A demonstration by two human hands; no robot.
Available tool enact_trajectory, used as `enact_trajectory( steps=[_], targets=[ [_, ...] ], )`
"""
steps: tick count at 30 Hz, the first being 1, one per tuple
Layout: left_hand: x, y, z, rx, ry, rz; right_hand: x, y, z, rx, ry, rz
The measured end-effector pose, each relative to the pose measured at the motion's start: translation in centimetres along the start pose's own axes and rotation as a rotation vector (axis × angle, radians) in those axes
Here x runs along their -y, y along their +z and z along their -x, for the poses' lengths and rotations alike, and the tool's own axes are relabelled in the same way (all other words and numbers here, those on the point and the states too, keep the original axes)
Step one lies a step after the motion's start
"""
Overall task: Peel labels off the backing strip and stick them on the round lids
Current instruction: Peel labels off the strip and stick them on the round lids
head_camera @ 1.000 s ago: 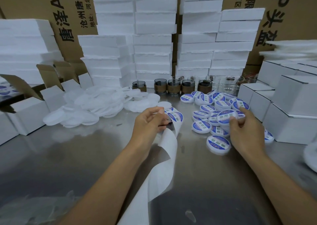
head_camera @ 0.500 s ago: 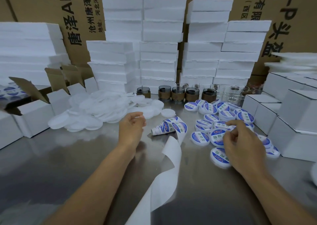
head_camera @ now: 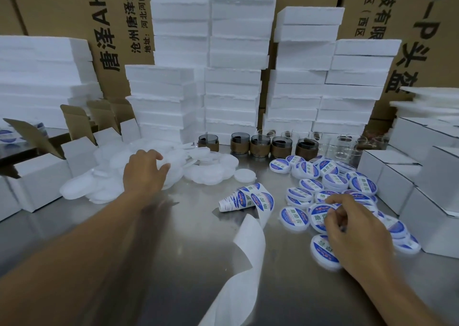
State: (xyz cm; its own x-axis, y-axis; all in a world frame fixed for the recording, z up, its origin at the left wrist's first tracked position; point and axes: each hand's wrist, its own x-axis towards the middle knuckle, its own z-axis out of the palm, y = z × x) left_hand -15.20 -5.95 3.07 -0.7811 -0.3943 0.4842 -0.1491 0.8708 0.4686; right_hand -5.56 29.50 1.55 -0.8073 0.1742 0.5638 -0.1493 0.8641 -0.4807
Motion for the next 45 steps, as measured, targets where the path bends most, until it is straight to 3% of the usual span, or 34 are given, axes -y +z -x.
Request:
enact_trajectory(
  steps=[8, 13, 15, 18, 22, 24, 30, 39, 45],
  targets=[
    [-0.8, 0.0, -0.5, -0.031, 0.073, -0.25, -0.3, 0.3, -0.1, -0.022, -0.009, -0.007],
    [-1.8, -0.5, -0.1, -0.096, 0.138, -0.253, -0.5, 0.4, -0.2, -0.028, -0.011, -0.002],
    [-2.8, -1.1, 0.4, -0.118, 0.147, -0.113, -0.6, 0.4, -0.2, -0.032, -0.011, -0.009],
    [-5.0, -2.1, 2.0, -0.096, 0.084, 0.319, -0.5, 0.4, -0.1, -0.047, -0.01, -0.026],
    [-8.5, -3.0, 6.2, 0.073, -0.114, 0.951, -0.2, 0.2, 0.0, -0.11, -0.016, -0.061],
    [-9.5, -2.8, 8.2, 0.157, -0.184, 1.103, 0.4, 0.1, 0.2, -0.138, -0.065, -0.078],
    [-11.0, -2.9, 11.6, 0.34, -0.21, 1.234, 3.2, 0.6, 1.4, -0.104, -0.191, -0.255],
    [-11.6, -3.2, 13.4, 0.524, -0.017, 1.161, 6.7, 1.3, 2.5, 0.25, 0.095, -0.827],
    [-11.7, -2.3, 13.9, 0.642, -0.084, 1.327, 6.8, 1.0, 2.3, 0.324, 0.21, -1.022]
  ],
)
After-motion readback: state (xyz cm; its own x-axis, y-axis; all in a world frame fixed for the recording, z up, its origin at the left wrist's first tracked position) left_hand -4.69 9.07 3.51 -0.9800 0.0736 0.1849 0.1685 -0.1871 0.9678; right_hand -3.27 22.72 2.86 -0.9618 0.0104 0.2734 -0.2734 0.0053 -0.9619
